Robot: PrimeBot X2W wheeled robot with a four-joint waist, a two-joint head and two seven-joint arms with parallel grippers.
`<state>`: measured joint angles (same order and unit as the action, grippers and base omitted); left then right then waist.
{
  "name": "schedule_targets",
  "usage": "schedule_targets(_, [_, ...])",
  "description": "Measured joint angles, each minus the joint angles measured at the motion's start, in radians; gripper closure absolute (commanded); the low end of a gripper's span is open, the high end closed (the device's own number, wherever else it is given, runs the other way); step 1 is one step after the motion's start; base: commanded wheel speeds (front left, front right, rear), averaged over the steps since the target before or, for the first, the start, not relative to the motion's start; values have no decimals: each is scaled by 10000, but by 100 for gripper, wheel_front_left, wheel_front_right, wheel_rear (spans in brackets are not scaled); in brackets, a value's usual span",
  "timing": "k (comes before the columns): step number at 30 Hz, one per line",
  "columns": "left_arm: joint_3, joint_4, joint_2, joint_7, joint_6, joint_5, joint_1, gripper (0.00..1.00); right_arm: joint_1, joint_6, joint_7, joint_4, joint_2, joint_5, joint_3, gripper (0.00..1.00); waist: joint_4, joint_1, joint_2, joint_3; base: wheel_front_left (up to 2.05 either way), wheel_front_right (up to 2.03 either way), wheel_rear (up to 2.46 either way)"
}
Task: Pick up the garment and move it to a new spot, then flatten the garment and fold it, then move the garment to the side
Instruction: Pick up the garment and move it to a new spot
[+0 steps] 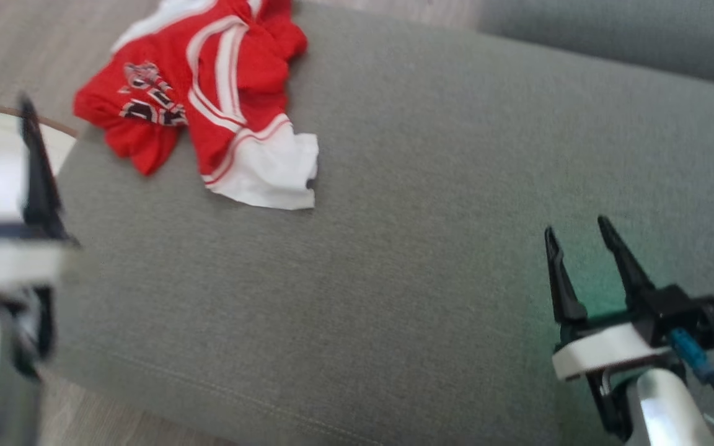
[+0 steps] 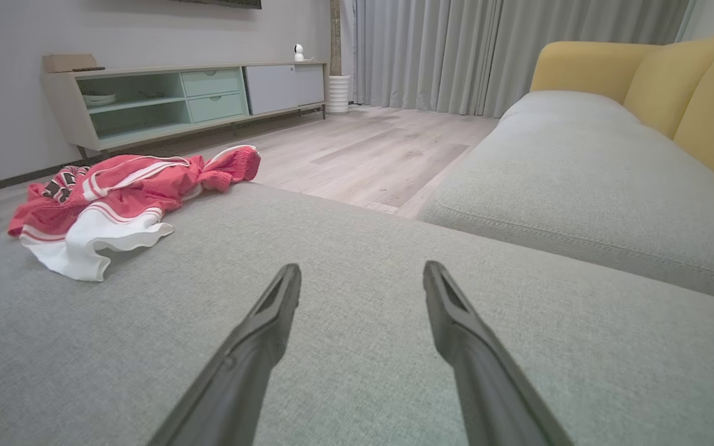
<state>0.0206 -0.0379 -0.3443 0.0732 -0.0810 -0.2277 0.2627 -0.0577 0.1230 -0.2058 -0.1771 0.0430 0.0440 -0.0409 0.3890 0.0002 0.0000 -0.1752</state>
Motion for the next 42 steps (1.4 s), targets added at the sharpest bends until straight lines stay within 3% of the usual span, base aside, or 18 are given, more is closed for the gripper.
schedule_targets(3, [42, 374, -593, -765, 380, 86, 1276, 0, -208, 0, 171, 353, 10, 217, 10, 0, -228, 1, 0, -426, 0, 0, 0])
schedule_targets(6, [198, 1164, -821, -1707, 754, 58, 2461, 0, -378, 0, 324, 677, 13, 384, -58, 0, -460, 0, 0, -858, 0, 0, 0])
schedule_targets(12, [380, 3306, -840, -2819, 1287, -667, 4010, 0, -830, 0, 585, 1158, 27, 591, -65, 0, -910, 0, 0, -1705, 0, 0, 0])
schedule_targets(16, [564, 4299, -777, -3066, 1553, -861, 4099, 0, -1032, 0, 702, 1498, 36, 725, 98, 0, -1124, 1, 0, -2252, 0, 0, 0])
schedule_targets(23, [1398, 5081, -134, -4040, 2000, -1937, 4081, 0, -1284, 0, 706, 1592, 46, 928, 389, 0, -1130, 1, -1, -3050, 0, 0, 0])
schedule_targets(36, [2128, 5942, -288, -5053, 2132, -2769, 4376, 0, -1481, 0, 683, 1724, 54, 989, 251, 0, -1196, -2, 0, -3628, 0, 0, 0])
schedule_targets(37, [2140, 6044, -291, -5078, 2130, -2767, 4482, 17, -1498, 0, 683, 1735, 54, 1001, 257, 0, -1222, -2, 0, -3633, 0, 0, 0])
schedule_targets(38, [2144, 6132, -291, -5076, 2113, -2754, 4564, 52, -1520, 0, 683, 1737, 54, 1001, 263, 0, -1246, -2, 0, -3629, 0, 0, 0])
schedule_targets(40, [2163, 6184, -286, -5074, 2088, -2740, 4619, 79, -1540, 0, 683, 1735, 54, 1001, 270, 0, -1266, -2, 0, -3614, 0, 0, 0])
schedule_targets(41, [2201, 6234, -276, -5070, 2073, -2740, 4668, 100, -1546, 0, 683, 1733, 56, 999, 282, 0, -1285, -2, 0, -3592, 0, 0, 0])
schedule_targets(42, [2230, 6295, -276, -5022, 2069, -2740, 4707, 100, -1547, 0, 683, 1730, 56, 997, 288, 0, -1301, -2, 0, -3564, 0, 0, 0])
